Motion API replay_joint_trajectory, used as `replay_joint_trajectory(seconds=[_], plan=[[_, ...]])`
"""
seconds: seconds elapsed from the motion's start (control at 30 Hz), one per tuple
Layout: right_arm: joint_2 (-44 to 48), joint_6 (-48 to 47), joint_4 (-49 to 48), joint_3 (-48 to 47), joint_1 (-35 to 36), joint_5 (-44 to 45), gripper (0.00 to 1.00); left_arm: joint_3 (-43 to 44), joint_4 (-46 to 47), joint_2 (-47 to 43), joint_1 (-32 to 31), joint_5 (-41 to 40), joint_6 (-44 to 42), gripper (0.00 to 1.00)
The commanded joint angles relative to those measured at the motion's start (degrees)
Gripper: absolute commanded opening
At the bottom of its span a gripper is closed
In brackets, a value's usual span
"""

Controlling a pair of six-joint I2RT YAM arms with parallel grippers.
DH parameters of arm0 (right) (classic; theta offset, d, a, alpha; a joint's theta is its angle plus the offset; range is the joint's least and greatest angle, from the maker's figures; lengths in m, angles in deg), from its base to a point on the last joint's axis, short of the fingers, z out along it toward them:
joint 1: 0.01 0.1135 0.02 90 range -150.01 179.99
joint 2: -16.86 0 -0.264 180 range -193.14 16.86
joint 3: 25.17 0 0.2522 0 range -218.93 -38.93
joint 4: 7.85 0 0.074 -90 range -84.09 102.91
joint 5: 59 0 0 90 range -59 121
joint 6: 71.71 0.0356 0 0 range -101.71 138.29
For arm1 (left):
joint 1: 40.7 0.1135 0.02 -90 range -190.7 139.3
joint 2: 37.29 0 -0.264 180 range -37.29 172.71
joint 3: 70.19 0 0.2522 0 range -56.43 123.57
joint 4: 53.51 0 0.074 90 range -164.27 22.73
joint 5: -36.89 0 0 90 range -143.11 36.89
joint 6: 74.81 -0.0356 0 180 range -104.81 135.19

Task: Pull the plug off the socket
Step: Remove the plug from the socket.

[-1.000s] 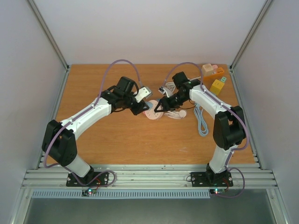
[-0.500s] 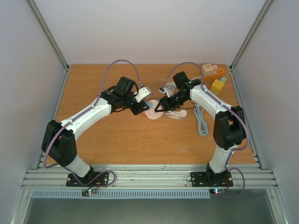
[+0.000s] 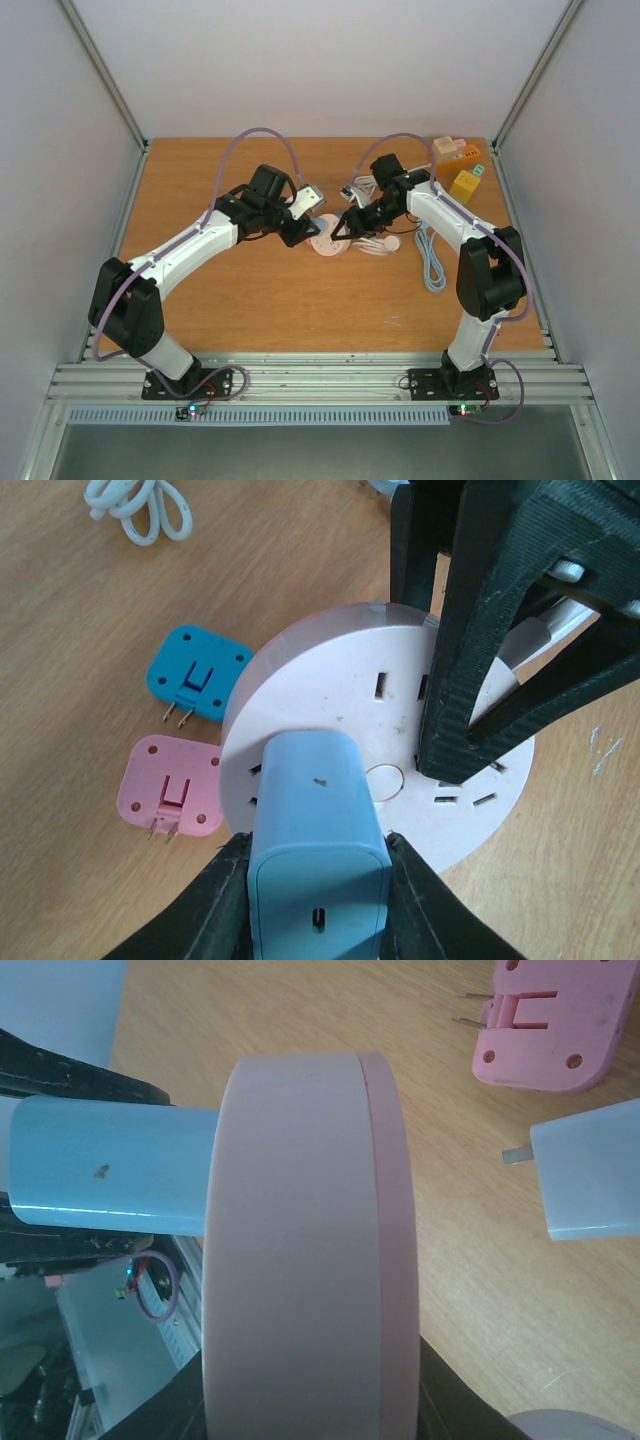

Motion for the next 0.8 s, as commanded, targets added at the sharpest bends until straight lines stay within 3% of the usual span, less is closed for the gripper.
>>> replay_joint_trajectory(seconds=[0.0, 0.2, 0.43, 0.77], plan=[[0.3, -1.0, 0.1, -1.4, 0.2, 10.6, 0.01, 0.4, -0.4, -2.2, 0.6, 2.5, 2.5, 0.0], [0.1, -1.6, 0.6, -2.1, 0.9, 12.0, 0.01, 0.5, -0.6, -2.5, 0.6, 2.5, 2.4, 0.0], [0.2, 1.0, 0.5, -2.1, -3.0, 3.5, 0.01, -0.2, 0.3, -3.7, 0.8, 2.1, 2.6, 0.0], [0.3, 1.3, -0.4, -1.2, -3.4, 5.2, 0.01, -0.5, 0.6, -3.7, 1.2, 2.7, 2.8, 0.0]])
